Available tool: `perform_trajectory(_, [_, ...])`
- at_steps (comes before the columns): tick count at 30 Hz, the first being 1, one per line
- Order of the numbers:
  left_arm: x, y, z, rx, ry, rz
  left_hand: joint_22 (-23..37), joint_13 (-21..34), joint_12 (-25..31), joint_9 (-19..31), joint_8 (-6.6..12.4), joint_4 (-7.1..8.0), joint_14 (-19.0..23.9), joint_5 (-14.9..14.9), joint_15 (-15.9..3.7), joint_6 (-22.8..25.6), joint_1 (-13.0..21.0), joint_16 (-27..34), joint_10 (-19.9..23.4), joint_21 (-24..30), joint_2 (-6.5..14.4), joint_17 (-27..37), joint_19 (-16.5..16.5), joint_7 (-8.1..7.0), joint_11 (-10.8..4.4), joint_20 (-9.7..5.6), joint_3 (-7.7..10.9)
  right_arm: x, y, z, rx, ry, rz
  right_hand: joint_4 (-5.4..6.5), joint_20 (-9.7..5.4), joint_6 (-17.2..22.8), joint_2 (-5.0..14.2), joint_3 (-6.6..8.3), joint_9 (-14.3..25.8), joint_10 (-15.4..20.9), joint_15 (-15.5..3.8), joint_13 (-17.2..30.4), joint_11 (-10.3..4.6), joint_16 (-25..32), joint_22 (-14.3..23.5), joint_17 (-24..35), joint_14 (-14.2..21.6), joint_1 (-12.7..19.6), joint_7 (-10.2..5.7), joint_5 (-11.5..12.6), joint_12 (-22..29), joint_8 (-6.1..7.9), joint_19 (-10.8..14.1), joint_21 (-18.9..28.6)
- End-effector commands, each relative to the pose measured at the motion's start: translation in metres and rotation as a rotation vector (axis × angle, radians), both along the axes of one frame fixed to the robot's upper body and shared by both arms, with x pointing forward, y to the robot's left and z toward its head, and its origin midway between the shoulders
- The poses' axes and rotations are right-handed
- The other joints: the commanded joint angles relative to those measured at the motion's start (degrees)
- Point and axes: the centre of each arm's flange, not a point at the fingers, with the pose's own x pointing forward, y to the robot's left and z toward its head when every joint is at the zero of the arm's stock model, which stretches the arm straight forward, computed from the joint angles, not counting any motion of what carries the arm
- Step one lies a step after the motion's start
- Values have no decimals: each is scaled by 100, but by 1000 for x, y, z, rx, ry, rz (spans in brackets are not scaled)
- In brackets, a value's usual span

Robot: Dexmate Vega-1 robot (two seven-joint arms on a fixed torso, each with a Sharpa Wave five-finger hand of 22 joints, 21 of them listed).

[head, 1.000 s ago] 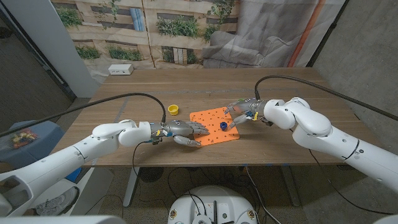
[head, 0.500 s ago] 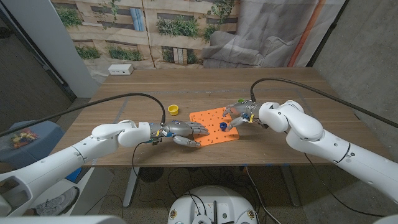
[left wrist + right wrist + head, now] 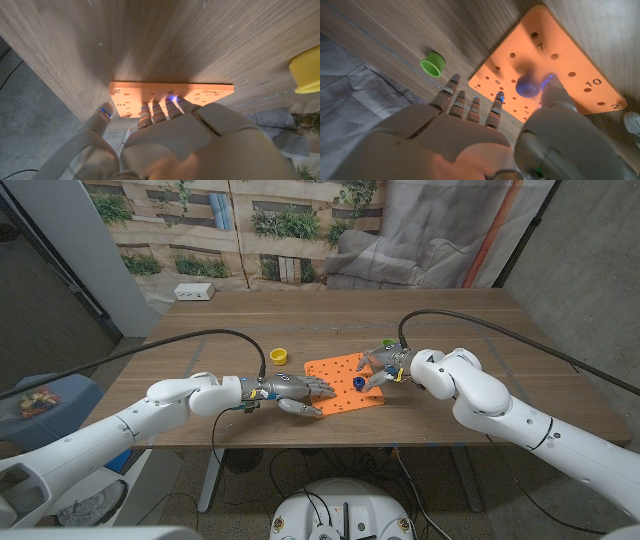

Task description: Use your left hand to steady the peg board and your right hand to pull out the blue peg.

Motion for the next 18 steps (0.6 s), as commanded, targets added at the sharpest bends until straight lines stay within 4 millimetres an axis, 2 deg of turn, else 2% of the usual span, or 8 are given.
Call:
perform_trajectory(1, [-2, 0, -1, 2, 9, 1, 14, 33, 43, 30, 32, -43, 29, -20, -519, 70, 68, 38, 67, 38, 507, 26, 41, 14, -5, -985, 18, 1, 7, -7, 0, -37, -6, -1, -25, 161, -16, 66, 23, 127, -7, 23, -23, 51, 22, 15, 88, 114, -3, -34, 42, 97, 92, 36])
perform_trajectory(13, [-2, 0, -2, 1, 13, 4, 14, 34, 52, 30, 33, -51, 53, -21, -523, 94, 82, 43, 103, 40, 509, 27, 62, 21, 7, -983, 17, 1, 9, -10, 51, -77, 10, 1, -97, 854, -5, 139, 102, 383, -168, 27, -128, 148, 20, 38, 364, 546, -23, -141, 72, 474, 379, 31])
perform_trajectory(18, [-1, 1, -2, 1, 15, 2, 14, 34, 54, 30, 35, -54, 64, -21, -527, 106, 87, 45, 113, 41, 510, 27, 71, 26, 10, -983, 19, 2, 9, -11, 72, -80, 21, -1, -122, 1041, -7, 155, 124, 450, -209, 27, -144, 165, 20, 43, 418, 673, -28, -170, 79, 575, 460, 31])
